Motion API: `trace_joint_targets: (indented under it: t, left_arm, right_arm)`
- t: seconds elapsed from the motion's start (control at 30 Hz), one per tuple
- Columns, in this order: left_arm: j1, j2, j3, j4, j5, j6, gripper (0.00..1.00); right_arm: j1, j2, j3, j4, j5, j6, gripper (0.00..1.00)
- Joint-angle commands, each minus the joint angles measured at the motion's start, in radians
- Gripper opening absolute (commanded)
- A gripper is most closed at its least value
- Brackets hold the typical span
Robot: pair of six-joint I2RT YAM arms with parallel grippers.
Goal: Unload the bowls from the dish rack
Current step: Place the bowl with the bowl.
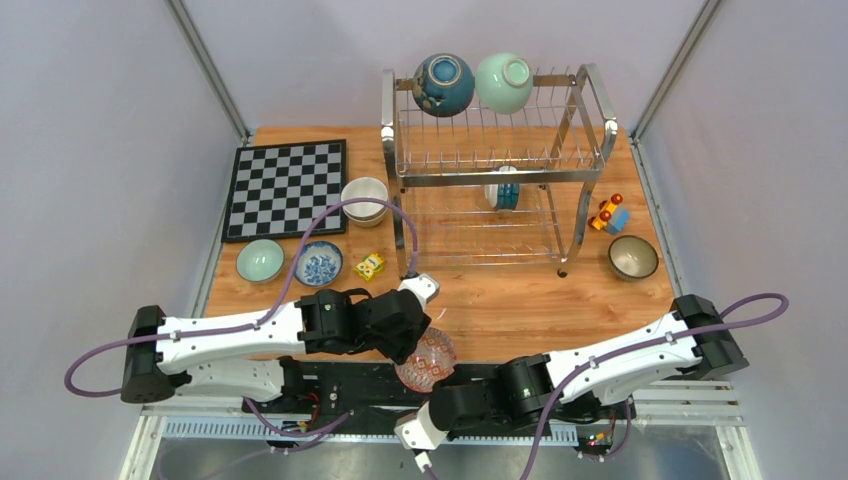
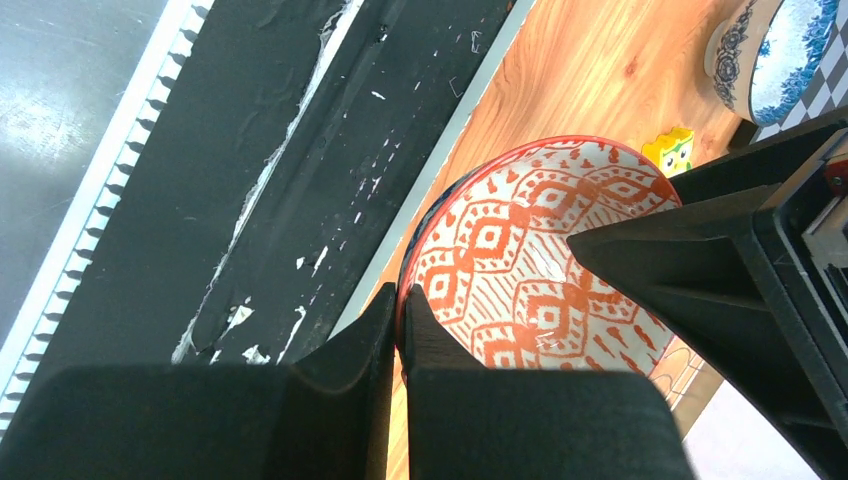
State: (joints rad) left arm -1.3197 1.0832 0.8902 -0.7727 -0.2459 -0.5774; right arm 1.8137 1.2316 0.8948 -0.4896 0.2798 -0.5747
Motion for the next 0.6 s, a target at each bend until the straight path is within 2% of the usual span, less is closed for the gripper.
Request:
trace_joint_targets:
  t: [0.0, 0.17, 0.4, 0.57]
  left_arm:
    - [-0.014, 0.015, 0.001, 0.01, -0.025, -0.014, 0.49]
    - [-0.018, 0.018, 0.001, 0.014, -0.029, -0.023, 0.4]
    - [-0.021, 0.023, 0.001, 0.013, -0.03, -0.029, 0.31]
    - [-0.024, 0.031, 0.0, 0.019, -0.021, -0.03, 0.19]
  right_arm:
    - [0.016, 0.012, 0.027, 0.018, 0.009, -0.024, 0.0]
    - [0.016, 0.011, 0.023, 0.022, 0.012, -0.025, 0.0]
    - [0.016, 0.014, 0.021, 0.025, 0.012, -0.023, 0.0]
    - [0.016, 0.02, 0.024, 0.025, 0.016, -0.021, 0.0]
